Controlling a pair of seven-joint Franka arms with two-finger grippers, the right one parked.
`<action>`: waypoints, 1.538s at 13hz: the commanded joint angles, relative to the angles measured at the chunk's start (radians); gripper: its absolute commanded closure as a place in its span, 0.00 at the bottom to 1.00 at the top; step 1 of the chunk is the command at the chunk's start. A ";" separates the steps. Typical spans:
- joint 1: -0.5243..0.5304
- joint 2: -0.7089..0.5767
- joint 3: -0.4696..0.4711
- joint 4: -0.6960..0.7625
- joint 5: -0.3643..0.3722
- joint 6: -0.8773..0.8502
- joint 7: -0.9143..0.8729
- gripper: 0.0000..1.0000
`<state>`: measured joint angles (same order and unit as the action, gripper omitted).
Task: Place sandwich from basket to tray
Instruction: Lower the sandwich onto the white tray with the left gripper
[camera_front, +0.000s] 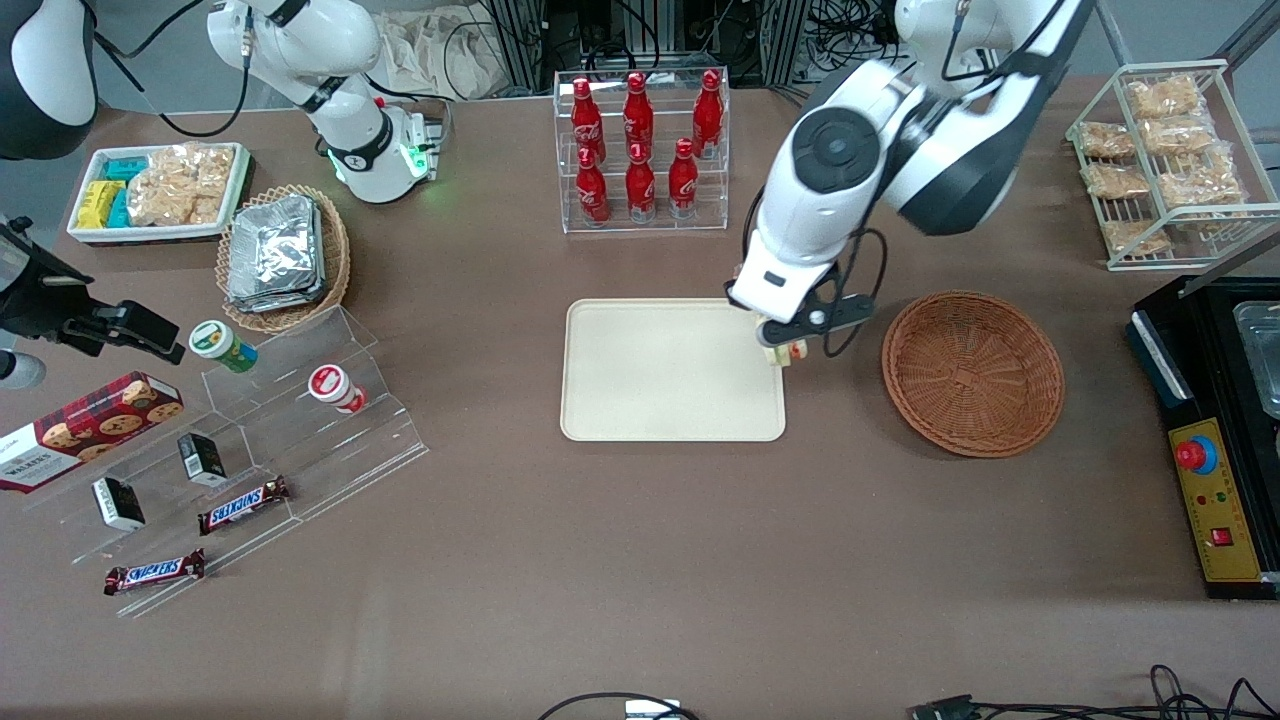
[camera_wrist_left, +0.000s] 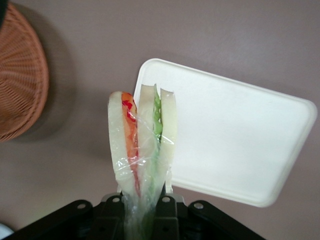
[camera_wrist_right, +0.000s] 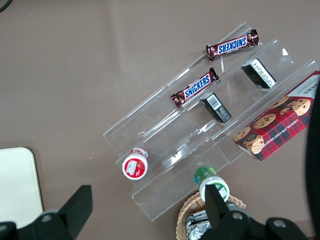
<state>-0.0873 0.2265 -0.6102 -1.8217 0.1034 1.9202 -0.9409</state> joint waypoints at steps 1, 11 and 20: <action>-0.003 -0.003 -0.008 -0.241 0.084 0.274 0.078 1.00; 0.001 0.209 -0.003 -0.295 0.269 0.477 0.079 1.00; 0.011 0.208 -0.002 -0.280 0.265 0.468 0.070 0.00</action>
<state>-0.0842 0.4328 -0.6077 -2.1152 0.3546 2.3941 -0.8681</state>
